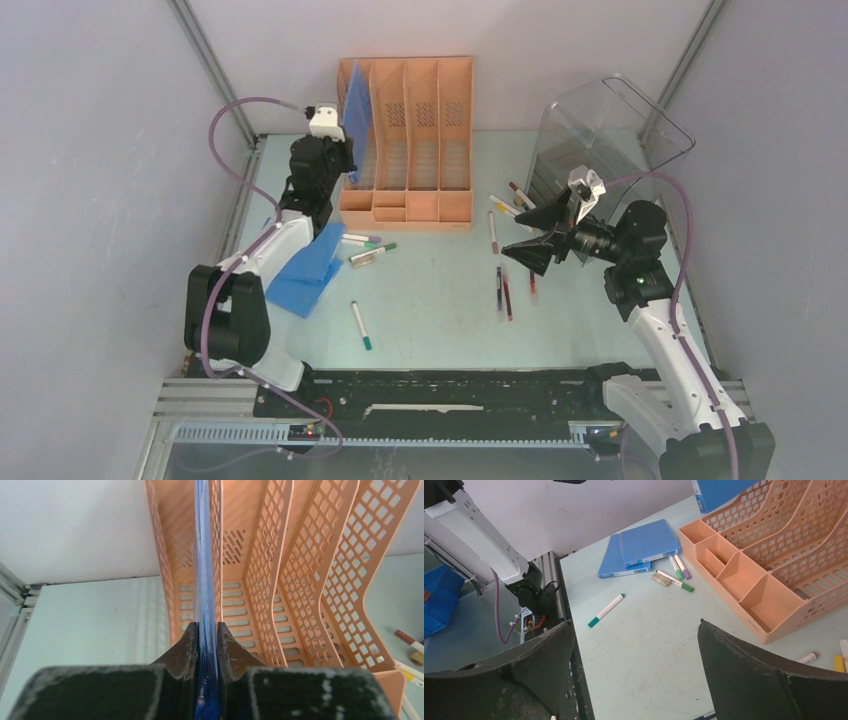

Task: Organize the desk
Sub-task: Place the folder in the storage box.

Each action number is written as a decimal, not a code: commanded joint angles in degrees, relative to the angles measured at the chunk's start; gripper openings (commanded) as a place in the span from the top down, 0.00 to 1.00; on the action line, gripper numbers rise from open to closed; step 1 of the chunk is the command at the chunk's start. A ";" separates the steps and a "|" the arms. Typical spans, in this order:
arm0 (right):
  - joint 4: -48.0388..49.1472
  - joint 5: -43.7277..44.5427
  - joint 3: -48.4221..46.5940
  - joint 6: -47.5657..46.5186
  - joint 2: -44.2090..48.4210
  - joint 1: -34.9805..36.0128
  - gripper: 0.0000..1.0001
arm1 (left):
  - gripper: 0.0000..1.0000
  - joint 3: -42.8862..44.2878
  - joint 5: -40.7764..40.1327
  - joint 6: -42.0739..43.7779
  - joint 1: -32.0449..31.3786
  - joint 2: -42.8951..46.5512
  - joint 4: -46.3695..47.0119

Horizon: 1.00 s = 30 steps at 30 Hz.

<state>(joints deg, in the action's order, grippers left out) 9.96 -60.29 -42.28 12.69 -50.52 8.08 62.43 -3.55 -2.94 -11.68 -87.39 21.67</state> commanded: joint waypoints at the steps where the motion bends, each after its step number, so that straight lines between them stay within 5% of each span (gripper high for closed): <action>1: 0.28 0.39 0.05 -1.41 0.22 0.44 0.00 | 1.00 3.60 2.76 1.88 0.31 -2.75 1.16; 30: -0.29 0.78 0.03 -2.40 -0.63 0.64 0.00 | 1.00 10.90 5.70 2.76 2.10 -12.07 -1.64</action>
<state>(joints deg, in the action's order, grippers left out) 8.93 -60.10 -42.28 11.81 -51.09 8.40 70.74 0.51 -1.50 -10.04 -98.41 18.61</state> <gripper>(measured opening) 0.993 0.154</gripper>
